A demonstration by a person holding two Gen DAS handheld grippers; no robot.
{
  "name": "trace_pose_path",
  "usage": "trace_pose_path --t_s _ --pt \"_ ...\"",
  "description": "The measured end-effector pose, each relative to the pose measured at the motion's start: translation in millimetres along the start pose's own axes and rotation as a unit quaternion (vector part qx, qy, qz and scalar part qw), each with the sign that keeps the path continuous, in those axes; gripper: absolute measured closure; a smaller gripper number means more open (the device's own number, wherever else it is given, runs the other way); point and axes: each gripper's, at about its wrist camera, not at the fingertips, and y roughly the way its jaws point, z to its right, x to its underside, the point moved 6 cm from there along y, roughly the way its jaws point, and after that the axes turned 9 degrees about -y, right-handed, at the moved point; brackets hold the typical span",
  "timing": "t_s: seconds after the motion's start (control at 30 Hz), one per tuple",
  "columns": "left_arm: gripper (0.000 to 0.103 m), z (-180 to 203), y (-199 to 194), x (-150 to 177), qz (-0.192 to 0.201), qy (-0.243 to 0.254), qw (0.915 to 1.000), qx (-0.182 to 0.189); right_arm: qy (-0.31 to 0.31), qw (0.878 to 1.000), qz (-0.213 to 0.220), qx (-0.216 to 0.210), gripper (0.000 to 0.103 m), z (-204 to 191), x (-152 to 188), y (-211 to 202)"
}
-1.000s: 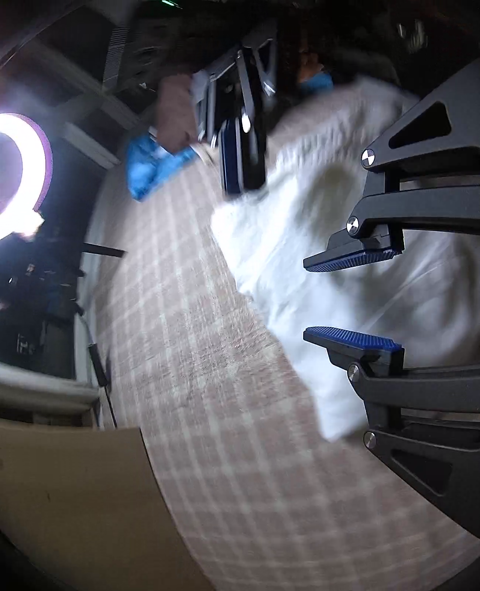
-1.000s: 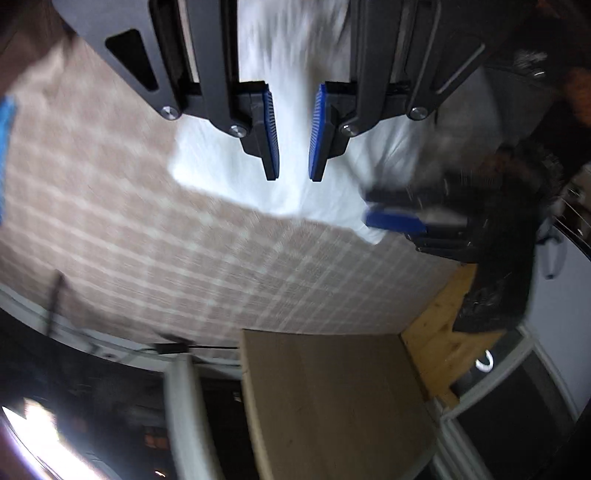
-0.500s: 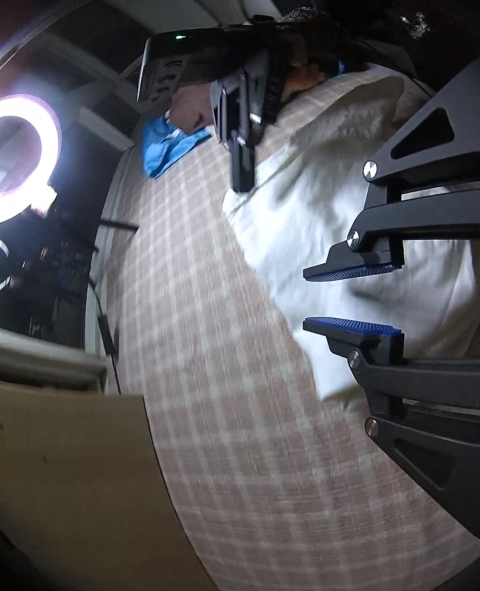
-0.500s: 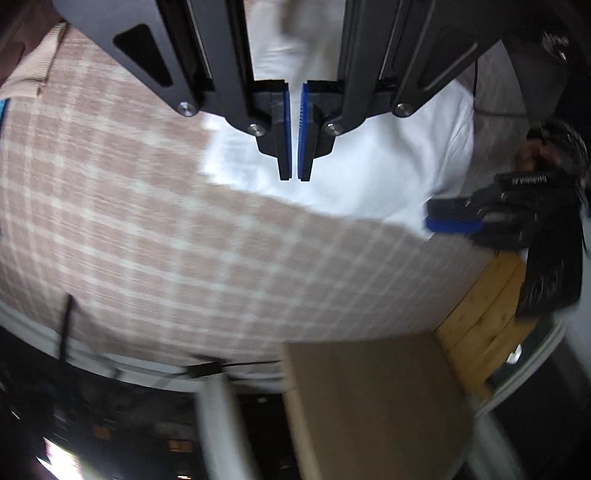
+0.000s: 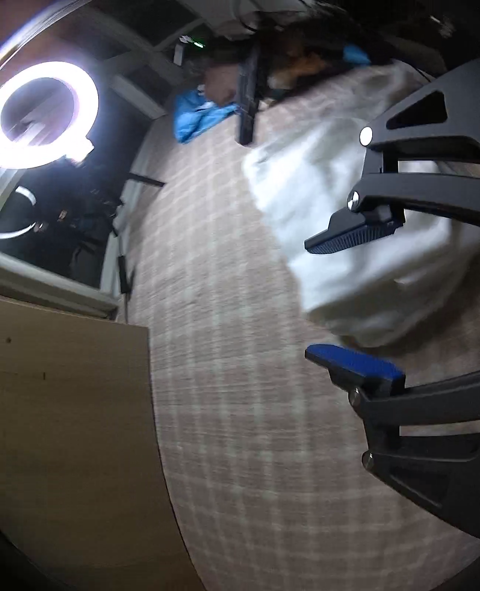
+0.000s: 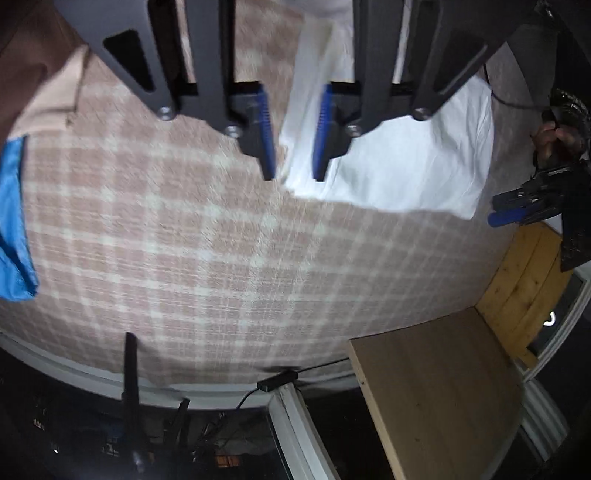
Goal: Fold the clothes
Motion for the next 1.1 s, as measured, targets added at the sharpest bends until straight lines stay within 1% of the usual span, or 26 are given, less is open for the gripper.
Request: trace_pose_path --t_s 0.03,0.1,0.13,0.17,0.2,0.27,0.3,0.33,0.37,0.4,0.43,0.47,0.53,0.6,0.63,0.67,0.7,0.73,0.77,0.8,0.83,0.9,0.93,1.0,1.03,1.1 --pt "0.054 5 5 -3 0.003 0.005 1.0 0.005 0.004 1.0 -0.007 -0.006 0.081 -2 -2 8" --pt "0.054 14 15 -9 0.01 0.015 0.9997 0.013 -0.014 1.0 -0.01 -0.013 0.081 -11 -4 21" --pt "0.053 15 26 -5 0.009 0.047 0.9987 -0.018 -0.05 0.999 -0.014 0.013 0.081 -17 -1 23" --pt "0.053 16 37 -2 0.008 0.077 0.9958 -0.049 -0.094 0.994 -0.026 0.058 0.081 -20 1 29" --pt "0.054 8 43 2 -0.005 0.069 0.9958 -0.059 -0.121 0.988 -0.034 0.087 0.078 -18 3 31" --pt "0.054 -9 54 8 -0.03 0.053 0.995 -0.079 -0.122 0.987 -0.034 0.104 0.078 -16 2 22" --pt "0.055 -16 43 6 -0.015 0.023 0.9971 -0.071 -0.117 0.985 -0.029 0.122 0.078 -14 0 14" --pt "0.057 -18 33 4 -0.001 0.013 0.9968 -0.079 -0.116 0.984 -0.018 0.131 0.077 -17 -2 4" --pt "0.058 -13 20 4 0.011 0.012 0.9973 -0.072 -0.114 0.986 -0.003 0.123 0.078 -23 -2 -8" --pt "0.058 -8 6 5 0.022 0.011 0.9976 -0.065 -0.112 0.989 0.009 0.094 0.078 -34 0 -17" --pt "0.058 3 -4 9 0.026 0.02 0.9987 -0.04 -0.114 0.992 0.018 0.05 0.078 -50 3 -26" --pt "0.058 15 -14 14 0.029 0.029 0.999 -0.016 -0.124 0.992 0.021 0.013 0.078 -68 7 -31" --pt "0.057 52 -21 33 0.015 0.08 0.9964 0.021 -0.154 0.988 0.017 -0.02 0.077 -99 18 -32" --pt "0.056 77 -14 53 -0.006 0.112 0.9924 0.051 -0.174 0.984 0.003 -0.044 0.077 -123 30 -24" --pt "0.054 77 -3 63 -0.018 0.128 0.9909 0.035 -0.181 0.982 -0.006 -0.053 0.077 -131 37 -17" --pt "0.054 78 9 73 -0.03 0.144 0.9889 0.02 -0.19 0.98 -0.019 -0.056 0.077 -134 45 -9" --pt "0.055 77 20 83 -0.043 0.16 0.9862 0.004 -0.204 0.977 -0.037 -0.05 0.078 -132 57 -2" --pt "0.056 63 34 95 -0.066 0.16 0.9847 -0.02 -0.215 0.974 -0.057 -0.036 0.078 -125 70 1" --pt "0.058 50 38 105 -0.077 0.145 0.9863 -0.018 -0.222 0.972 -0.07 -0.025 0.078 -115 81 3" --pt "0.059 41 29 109 -0.071 0.126 0.9894 -0.007 -0.222 0.972 -0.078 -0.021 0.078 -105 90 1" --pt "0.059 32 19 113 -0.066 0.108 0.992 0.004 -0.209 0.975 -0.075 -0.026 0.078 -97 96 -11" --pt "0.061 26 2 114 -0.064 0.098 0.993 -0.014 -0.186 0.98 -0.066 -0.019 0.077 -87 100 -33" --pt "0.061 23 -7 114 -0.064 0.094 0.9933 -0.022 -0.184 0.981 -0.056 -0.024 0.076 -91 99 -39" --pt "0.06 38 -22 113 -0.051 0.105 0.9932 0.002 -0.181 0.982 -0.037 -0.034 0.076 -100 97 -49" --pt "0.059 48 -25 110 -0.043 0.113 0.9927 0.008 -0.179 0.983 -0.027 -0.039 0.076 -104 96 -54" --pt "0.059 72 -25 98 -0.032 0.132 0.9902 0.034 -0.176 0.983 -0.007 -0.049 0.076 -113 94 -64"
